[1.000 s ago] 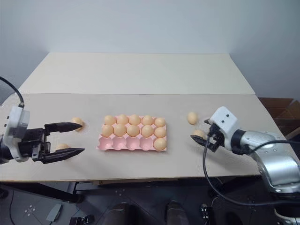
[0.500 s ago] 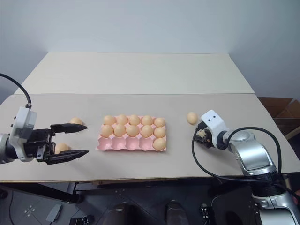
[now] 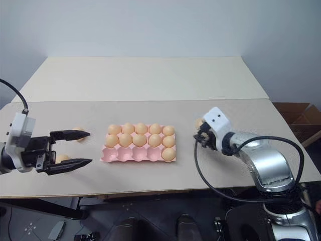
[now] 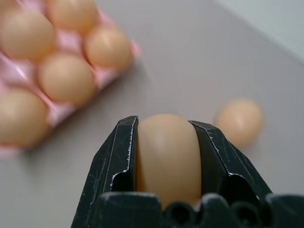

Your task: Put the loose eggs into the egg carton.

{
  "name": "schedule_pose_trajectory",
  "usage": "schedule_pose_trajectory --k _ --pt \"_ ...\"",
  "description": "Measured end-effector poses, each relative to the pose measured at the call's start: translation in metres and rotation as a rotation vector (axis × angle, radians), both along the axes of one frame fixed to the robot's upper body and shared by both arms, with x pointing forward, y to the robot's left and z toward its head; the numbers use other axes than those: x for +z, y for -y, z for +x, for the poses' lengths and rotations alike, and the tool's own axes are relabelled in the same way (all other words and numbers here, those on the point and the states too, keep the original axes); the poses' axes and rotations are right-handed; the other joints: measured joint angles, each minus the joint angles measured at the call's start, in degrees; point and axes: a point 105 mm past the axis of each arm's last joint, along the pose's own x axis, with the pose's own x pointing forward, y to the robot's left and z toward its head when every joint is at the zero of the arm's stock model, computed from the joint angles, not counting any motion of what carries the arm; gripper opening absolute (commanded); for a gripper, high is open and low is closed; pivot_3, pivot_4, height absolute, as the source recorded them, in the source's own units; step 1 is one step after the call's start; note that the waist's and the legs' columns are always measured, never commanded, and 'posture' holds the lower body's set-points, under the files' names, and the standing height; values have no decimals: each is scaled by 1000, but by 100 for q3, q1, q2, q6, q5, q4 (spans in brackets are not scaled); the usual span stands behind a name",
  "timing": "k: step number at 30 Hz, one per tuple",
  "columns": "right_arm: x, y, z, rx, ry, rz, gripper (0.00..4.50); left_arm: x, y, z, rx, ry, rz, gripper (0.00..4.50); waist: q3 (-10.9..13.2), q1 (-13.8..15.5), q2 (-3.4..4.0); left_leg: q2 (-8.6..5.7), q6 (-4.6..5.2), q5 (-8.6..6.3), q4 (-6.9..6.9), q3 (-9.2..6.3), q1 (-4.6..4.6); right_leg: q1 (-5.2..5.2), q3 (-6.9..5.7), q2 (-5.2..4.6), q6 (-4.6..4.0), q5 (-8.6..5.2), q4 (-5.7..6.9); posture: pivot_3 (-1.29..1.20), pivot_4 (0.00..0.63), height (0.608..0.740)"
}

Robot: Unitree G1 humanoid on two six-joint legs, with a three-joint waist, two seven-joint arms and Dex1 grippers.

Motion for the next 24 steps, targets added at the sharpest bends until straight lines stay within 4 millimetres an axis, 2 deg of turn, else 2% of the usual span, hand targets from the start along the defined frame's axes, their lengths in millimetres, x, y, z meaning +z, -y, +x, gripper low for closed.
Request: schedule_pose_trajectory --k 2,4,7,9,11,15,18,20,24 --pt "7 -33 -9 105 30 41 1485 0 -3 1 6 -4 -1 4500 0 1 -1 2 0 0 0 -2 0 0 -3 1 -2 -1 1 0 150 740" --pt "0 -61 -19 197 7 66 1485 1 -7 1 15 -7 2 4500 0 8 0 0 0 0 0 -1 -3 -1 -4 -2 -3 -1 1 0 150 740" --pt "-14 -90 -25 256 -37 65 1485 4 -11 2 32 2 3 4500 0 33 -1 -9 -1 0 0 1 -7 -1 -6 -13 -3 -1 -1 0 150 740" --pt "-21 -101 -25 264 -44 47 1485 4 -12 2 32 4 4 4500 0 44 -1 -13 -1 1 0 0 -6 1 -9 -17 -3 -1 -1 0 150 740" --pt "-28 -103 -23 256 -60 24 1485 4 -12 2 34 4 4 4500 -1 49 -2 -13 -1 1 1 -1 -7 1 -11 -17 -3 -1 -2 0 150 740" --pt "-39 -101 -19 226 -71 -23 2760 3 -12 2 38 2 5 4500 0 29 -2 -9 -1 1 0 -1 -6 -2 -11 -12 -6 -3 2 0 150 740" --pt "-39 -100 -18 220 -64 -32 3919 3 -12 1 39 0 6 4500 0 20 -2 -7 -1 1 0 -1 -5 -2 -11 -11 -8 -4 4 0 150 740" --pt "-36 -98 -17 219 -52 -26 4465 3 -12 1 40 3 7 4500 0 19 -2 -7 -1 1 0 -1 -5 -2 -11 -11 -8 -4 4 0 150 740" --pt "-13 -83 -19 214 9 3 4465 2 -15 -1 55 -1 10 4500 0 25 -1 -8 -1 0 0 -1 -7 -3 -12 -13 -7 -4 0 0 150 740"
